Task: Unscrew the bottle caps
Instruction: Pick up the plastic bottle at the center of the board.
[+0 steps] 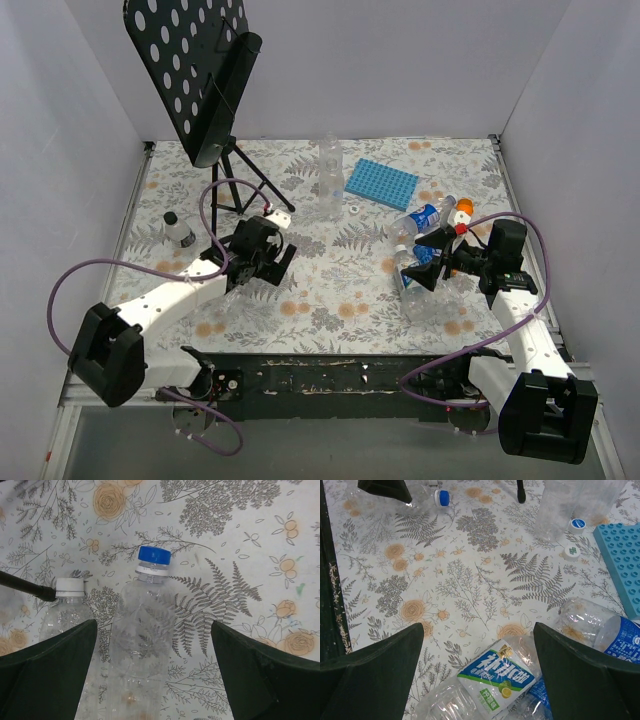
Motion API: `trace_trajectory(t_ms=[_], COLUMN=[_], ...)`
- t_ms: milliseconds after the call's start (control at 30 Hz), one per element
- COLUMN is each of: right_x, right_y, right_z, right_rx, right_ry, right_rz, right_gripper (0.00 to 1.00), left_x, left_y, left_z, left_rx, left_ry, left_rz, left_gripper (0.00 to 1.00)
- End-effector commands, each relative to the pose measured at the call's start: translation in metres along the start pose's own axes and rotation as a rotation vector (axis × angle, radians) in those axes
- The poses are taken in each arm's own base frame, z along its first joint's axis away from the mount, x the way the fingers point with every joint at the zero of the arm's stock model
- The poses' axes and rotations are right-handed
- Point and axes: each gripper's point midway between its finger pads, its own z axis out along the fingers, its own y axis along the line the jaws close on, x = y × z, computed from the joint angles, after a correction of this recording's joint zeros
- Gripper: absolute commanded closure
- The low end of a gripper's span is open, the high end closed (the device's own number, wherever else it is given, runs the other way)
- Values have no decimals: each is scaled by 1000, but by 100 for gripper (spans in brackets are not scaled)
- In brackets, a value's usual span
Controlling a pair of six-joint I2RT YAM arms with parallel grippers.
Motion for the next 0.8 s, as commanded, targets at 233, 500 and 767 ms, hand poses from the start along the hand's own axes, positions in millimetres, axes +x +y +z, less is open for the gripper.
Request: trace_trajectory(t_ms=[233, 500, 767], right_x=[-15, -16, -16], right_y=[-1, 0, 0], right_z=[-3, -3, -3], right_rx=[0, 2, 2], right_ry=[-18, -17, -14], right_rz=[-57, -71, -75], right_gripper=[2, 2, 2], left_x=[20, 42, 47], left_y=[15, 9, 3], left_z=[20, 33, 42], left_rx=[-91, -52, -19], left_ry=[172, 280, 322], left_rz=[-5, -24, -28], left_gripper=[2, 6, 16])
